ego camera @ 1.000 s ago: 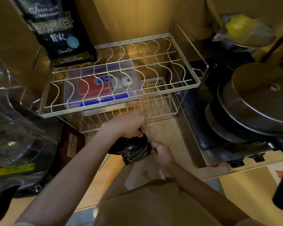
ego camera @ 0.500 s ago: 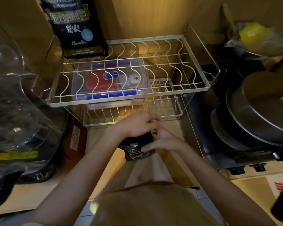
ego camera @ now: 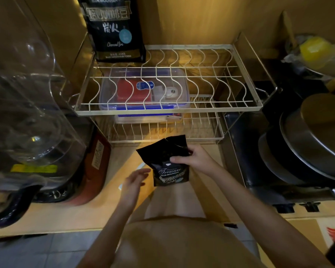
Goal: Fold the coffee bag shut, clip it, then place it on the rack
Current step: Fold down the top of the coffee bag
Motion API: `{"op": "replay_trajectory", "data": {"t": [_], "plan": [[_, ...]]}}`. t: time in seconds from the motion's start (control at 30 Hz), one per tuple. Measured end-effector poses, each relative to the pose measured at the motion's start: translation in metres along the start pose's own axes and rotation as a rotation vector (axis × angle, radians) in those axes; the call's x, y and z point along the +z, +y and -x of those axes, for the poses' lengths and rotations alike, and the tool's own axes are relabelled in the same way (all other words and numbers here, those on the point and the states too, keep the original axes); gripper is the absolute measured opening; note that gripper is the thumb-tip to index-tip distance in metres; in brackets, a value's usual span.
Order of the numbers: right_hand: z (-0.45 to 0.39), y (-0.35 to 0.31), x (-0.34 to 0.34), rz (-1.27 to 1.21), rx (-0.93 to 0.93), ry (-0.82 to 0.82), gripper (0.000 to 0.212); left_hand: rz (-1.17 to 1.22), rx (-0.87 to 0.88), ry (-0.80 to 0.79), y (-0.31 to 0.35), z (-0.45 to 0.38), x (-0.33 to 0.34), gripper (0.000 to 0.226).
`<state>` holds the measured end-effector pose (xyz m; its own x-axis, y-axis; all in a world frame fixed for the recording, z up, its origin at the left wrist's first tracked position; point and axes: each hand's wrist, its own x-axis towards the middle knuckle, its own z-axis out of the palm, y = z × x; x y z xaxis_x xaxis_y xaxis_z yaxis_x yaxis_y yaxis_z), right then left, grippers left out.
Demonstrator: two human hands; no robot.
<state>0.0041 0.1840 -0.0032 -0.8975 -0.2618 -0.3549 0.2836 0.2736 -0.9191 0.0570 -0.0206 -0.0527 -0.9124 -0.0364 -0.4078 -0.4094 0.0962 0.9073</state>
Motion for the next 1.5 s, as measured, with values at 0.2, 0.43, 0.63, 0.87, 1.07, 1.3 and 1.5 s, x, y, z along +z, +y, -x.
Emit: {"op": "replay_trajectory", "data": {"t": [0.2, 0.43, 0.63, 0.87, 1.07, 1.3, 1.5], "plan": [[0.004, -0.017, -0.004, -0.062, -0.046, 0.032, 0.028, -0.382, 0.291, 0.075, -0.020, -0.010, 0.019, 0.020], [0.004, -0.059, -0.002, 0.266, -0.200, -0.018, 0.013, -0.555, 0.327, 0.102, -0.024, -0.010, 0.021, 0.016], [-0.004, -0.099, 0.030, 1.229, -0.296, -0.154, 0.038, -0.552, 0.343, 0.073, -0.026, -0.010, 0.021, 0.014], [-0.015, -0.100, 0.050, 1.411, -0.287, -0.213, 0.023, -0.463, 0.337, -0.015, -0.017, -0.012, 0.023, 0.020], [-0.001, -0.094, 0.005, 1.067, -0.283, -0.206, 0.019, -0.322, 0.313, 0.008, -0.009, -0.028, 0.010, 0.036], [0.008, -0.080, -0.020, 0.746, -0.309, -0.135, 0.014, -0.463, 0.266, -0.091, 0.006, -0.047, 0.009, 0.028], [0.009, -0.073, -0.028, 0.644, -0.204, -0.057, 0.011, -0.654, 0.417, -0.074, 0.012, -0.043, 0.018, 0.022]]}}
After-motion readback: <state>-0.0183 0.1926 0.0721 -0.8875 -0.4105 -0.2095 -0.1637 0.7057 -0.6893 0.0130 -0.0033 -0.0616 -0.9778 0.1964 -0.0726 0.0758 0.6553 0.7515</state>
